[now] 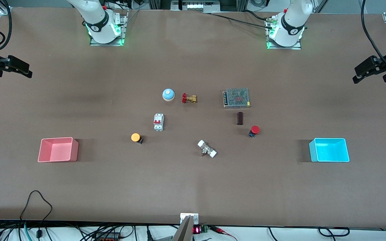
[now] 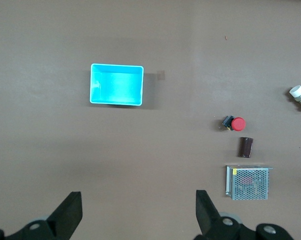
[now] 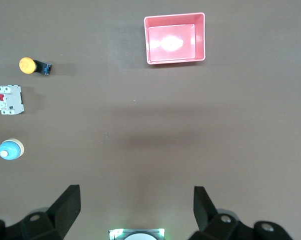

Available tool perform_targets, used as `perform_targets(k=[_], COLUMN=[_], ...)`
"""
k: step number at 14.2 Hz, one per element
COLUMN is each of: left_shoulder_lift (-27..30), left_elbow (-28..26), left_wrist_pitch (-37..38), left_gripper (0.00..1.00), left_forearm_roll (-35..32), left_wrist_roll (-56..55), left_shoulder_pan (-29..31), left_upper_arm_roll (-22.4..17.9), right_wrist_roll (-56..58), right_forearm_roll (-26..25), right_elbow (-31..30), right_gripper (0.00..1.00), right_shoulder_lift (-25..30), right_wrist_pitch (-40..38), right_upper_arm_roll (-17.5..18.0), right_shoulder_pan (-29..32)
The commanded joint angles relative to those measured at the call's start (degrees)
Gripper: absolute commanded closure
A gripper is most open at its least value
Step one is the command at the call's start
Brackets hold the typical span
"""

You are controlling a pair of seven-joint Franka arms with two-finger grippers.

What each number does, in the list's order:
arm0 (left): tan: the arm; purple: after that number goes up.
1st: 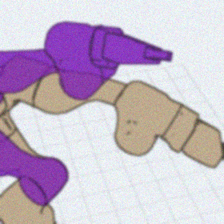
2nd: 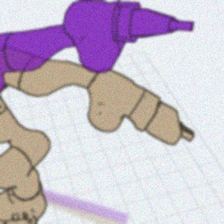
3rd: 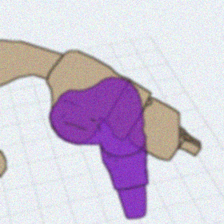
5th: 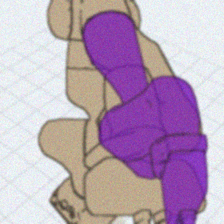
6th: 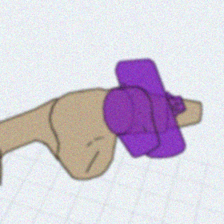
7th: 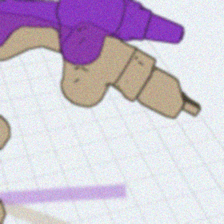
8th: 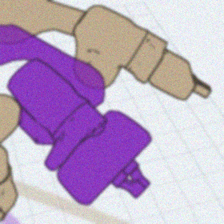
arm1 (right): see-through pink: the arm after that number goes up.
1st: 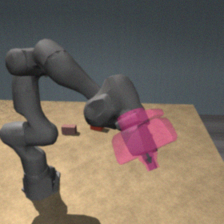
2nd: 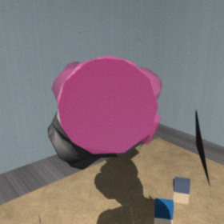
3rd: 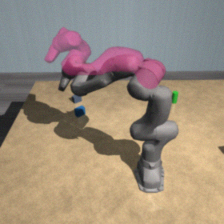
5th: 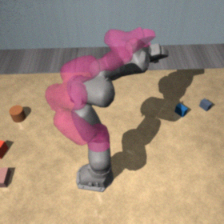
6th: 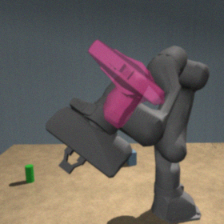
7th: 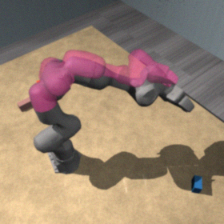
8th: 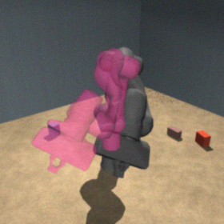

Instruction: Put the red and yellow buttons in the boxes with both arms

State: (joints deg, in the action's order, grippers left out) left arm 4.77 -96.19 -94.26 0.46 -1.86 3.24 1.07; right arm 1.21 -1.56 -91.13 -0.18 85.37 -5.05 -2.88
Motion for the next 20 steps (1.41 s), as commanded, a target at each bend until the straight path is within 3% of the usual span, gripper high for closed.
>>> perform_targets(k=[1,4,7,13,20], left_shoulder_lift=[0.1,-1.8,-6.7,-17.6,-26.3], left_elbow=[-0.4,-0.5,-1.4,-1.4,-6.6], left_wrist_pitch=[0.0,-2.0,-7.3,-16.4,-31.7], left_gripper=[0.00,0.00,0.00,0.00,0.00], left_forearm_roll=[1.1,1.2,1.2,0.9,-0.1], left_wrist_roll=[0.0,-2.1,-9.7,-18.4,-28.6], left_shoulder_pan=[-0.7,-1.5,-1.5,-1.5,-7.2], left_upper_arm_roll=[-0.7,-0.2,4.6,11.0,11.2], right_wrist_roll=[0.9,0.9,1.0,-0.2,-12.2], right_forearm_roll=[0.1,0.2,0.0,0.9,2.5], right_elbow=[-1.7,-1.5,-1.6,-1.7,-1.6], right_gripper=[0.00,0.00,0.00,0.00,0.00], right_shoulder_lift=[1.7,1.4,-0.5,-11.0,-22.1], right_wrist_pitch=[0.1,0.2,1.2,10.6,24.8], right_upper_arm_roll=[0.1,0.1,0.7,0.7,0.7], right_shoulder_pan=[0.2,0.2,-1.0,-6.9,-16.5])
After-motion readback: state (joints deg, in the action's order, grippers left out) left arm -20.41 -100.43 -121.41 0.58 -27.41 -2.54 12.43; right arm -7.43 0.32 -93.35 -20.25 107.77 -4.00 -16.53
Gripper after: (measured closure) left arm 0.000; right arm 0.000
